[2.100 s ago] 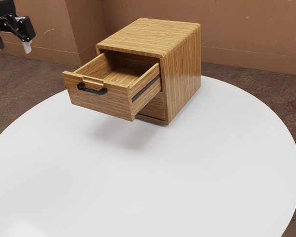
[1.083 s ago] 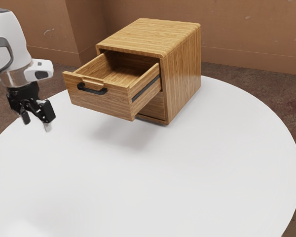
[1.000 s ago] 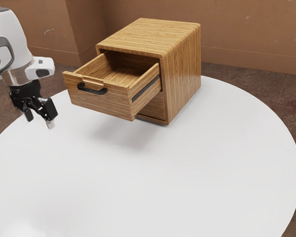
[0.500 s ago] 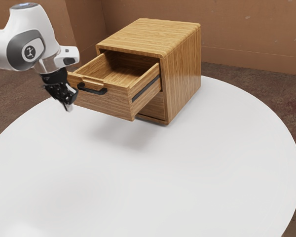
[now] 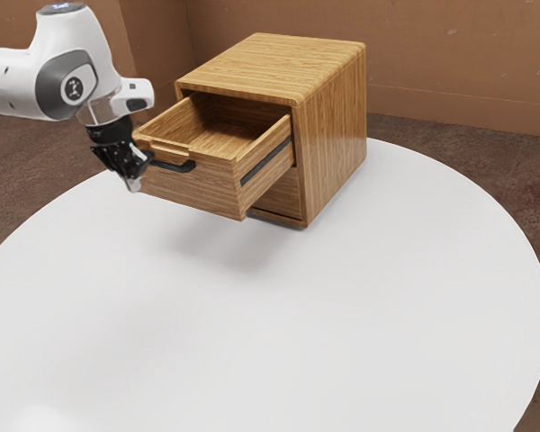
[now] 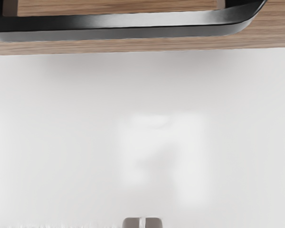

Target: Push the drawer handle with one arm to close the drawer

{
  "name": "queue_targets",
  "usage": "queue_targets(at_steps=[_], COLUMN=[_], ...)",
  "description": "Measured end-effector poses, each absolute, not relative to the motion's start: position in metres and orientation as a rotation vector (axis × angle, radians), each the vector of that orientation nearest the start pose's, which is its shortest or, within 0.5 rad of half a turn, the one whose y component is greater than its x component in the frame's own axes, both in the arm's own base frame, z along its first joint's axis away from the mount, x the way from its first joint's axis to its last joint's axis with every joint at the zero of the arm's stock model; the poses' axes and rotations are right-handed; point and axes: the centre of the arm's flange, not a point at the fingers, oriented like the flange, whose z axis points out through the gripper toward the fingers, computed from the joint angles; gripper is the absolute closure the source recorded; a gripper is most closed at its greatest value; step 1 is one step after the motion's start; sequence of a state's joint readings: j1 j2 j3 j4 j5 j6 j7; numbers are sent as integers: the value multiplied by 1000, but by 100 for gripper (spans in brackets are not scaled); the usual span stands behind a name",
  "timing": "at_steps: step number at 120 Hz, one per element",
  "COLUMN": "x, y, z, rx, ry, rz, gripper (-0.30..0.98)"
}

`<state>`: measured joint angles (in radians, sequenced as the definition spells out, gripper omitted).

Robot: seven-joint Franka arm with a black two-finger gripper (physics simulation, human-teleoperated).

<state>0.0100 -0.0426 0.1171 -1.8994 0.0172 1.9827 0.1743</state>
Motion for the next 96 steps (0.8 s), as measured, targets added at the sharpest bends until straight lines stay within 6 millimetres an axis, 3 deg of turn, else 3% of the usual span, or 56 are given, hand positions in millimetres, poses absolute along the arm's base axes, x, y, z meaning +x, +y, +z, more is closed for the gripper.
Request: queue_targets(at_steps=[41, 69, 96], x=[580, 601, 618], y=[97, 73, 83], z=[522, 519, 510], rx=[-3092, -3089, -3084], ry=[55, 138, 129], rz=[-191, -199, -190], gripper=[78, 79, 79])
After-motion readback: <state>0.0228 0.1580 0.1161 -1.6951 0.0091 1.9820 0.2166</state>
